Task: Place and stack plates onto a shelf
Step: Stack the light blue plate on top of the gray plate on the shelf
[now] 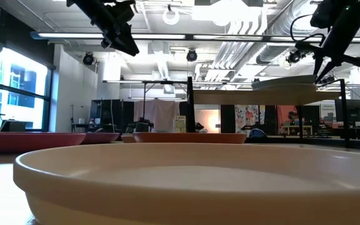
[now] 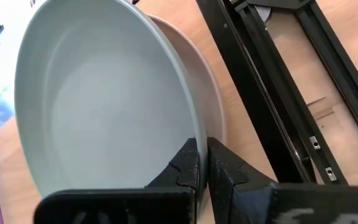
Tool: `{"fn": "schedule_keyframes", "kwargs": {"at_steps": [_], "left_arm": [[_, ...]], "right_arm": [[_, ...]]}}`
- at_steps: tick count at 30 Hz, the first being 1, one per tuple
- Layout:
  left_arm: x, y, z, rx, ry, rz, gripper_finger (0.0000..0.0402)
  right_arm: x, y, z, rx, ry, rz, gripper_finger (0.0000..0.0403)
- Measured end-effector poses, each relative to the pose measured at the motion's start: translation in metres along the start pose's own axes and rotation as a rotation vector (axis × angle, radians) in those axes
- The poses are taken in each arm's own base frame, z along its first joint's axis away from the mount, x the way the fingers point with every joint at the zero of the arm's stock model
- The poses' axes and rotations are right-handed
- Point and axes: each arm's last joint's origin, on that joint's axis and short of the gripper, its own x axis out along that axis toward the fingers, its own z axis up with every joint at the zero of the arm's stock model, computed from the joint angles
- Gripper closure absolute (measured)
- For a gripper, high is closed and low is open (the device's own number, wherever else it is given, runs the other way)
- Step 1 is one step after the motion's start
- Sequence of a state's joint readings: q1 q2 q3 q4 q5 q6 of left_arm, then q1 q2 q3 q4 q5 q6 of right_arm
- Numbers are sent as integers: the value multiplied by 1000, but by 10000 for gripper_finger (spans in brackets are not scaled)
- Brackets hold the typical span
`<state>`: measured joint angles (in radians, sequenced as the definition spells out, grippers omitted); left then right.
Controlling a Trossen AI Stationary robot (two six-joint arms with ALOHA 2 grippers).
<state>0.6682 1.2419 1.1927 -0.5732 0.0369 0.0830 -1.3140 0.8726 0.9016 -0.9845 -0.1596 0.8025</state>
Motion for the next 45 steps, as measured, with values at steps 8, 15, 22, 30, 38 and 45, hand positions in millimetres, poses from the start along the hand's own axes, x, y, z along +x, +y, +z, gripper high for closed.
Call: {"fn": "schedule_keyframes", "kwargs": {"at_steps": [8, 15, 22, 30, 38, 45], "left_arm": [[0, 0, 0, 0, 0, 5, 284], [0, 0, 0, -1, 0, 7, 284], [0, 0, 0, -1, -3, 8, 284], [0, 0, 0, -3, -3, 8, 284], [0, 0, 0, -3, -3, 8, 284], [0, 0, 0, -4, -3, 8, 284]], "right_arm": [[0, 1, 1, -19, -6, 6, 402], [0, 1, 0, -25, 7, 19, 402], [0, 1, 0, -19, -1, 5, 402], [2, 1, 1, -69, 14, 6, 402], [5, 2, 2, -63, 33, 7, 363], [4, 1, 2, -58, 19, -2, 316]]}}
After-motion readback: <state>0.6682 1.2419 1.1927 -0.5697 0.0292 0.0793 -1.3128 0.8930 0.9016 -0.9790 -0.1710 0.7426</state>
